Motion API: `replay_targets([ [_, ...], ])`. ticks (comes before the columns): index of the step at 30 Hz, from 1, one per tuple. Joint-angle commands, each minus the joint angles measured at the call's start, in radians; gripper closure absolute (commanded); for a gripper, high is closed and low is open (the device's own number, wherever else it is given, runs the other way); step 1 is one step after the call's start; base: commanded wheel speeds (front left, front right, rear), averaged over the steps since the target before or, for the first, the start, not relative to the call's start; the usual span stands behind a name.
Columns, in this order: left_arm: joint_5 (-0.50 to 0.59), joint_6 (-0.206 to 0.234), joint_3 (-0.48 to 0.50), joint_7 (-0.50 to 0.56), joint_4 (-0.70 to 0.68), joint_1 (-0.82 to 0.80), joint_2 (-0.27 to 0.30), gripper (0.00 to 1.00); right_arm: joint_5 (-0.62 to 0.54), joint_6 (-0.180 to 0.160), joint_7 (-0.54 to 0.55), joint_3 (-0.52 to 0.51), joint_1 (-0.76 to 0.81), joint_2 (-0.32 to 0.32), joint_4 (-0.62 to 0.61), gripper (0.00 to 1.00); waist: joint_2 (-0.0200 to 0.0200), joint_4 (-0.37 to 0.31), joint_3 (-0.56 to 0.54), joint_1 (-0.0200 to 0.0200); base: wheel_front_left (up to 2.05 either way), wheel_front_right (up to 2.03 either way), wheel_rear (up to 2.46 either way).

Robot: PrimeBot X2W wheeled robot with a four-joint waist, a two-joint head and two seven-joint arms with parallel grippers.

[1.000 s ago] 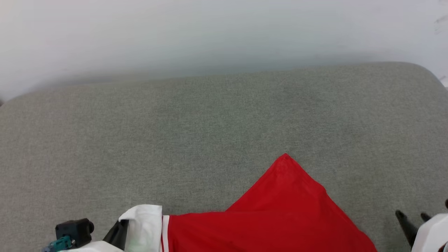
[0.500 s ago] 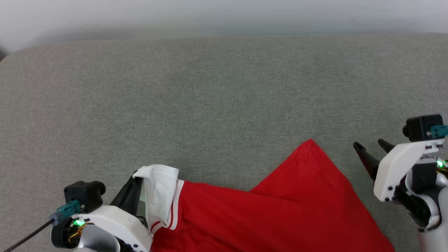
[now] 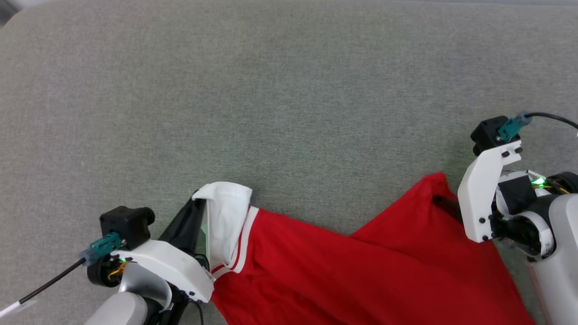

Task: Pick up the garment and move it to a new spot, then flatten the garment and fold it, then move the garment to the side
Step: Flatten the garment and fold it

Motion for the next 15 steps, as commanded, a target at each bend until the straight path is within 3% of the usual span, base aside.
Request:
replay_targets([
  [1,0.004,-0.006,-0.001,-0.007,0.008,-0.016,-0.006,1.0,0.012,0.0,0.025,0.032,0.02,0.01,0.049,0.0,0.0,0.017,0.018,-0.0002,0.0,0.0,0.0],
  [2,0.002,-0.01,-0.002,-0.009,0.015,-0.02,-0.01,1.0,0.018,0.0,0.042,0.048,0.028,0.008,0.071,0.0,0.0,0.019,0.02,-0.0002,0.0,0.0,0.0],
  [3,0.001,-0.013,-0.004,-0.009,0.019,-0.023,-0.012,1.0,0.025,0.0,0.051,0.057,0.034,0.01,0.088,0.11,0.0,0.021,0.021,-0.0002,0.0,0.0,0.0],
  [4,0.0,-0.016,-0.006,-0.01,0.024,-0.026,-0.014,1.0,0.035,0.0,0.057,0.068,0.034,0.009,0.103,0.68,0.0,0.023,0.022,-0.0002,0.0,0.0,0.0],
  [6,-0.002,-0.021,-0.008,-0.012,0.036,-0.029,-0.017,1.0,0.052,0.0,0.063,0.086,0.03,0.005,0.125,1.0,0.0,0.026,0.02,-0.0002,0.0,0.0,0.0],
  [15,-0.007,-0.027,0.002,-0.003,0.07,-0.042,0.006,1.0,0.075,0.0,-0.038,0.11,-0.05,-0.042,0.09,1.0,0.0,0.01,-0.058,-0.0002,0.0,0.0,0.0],
])
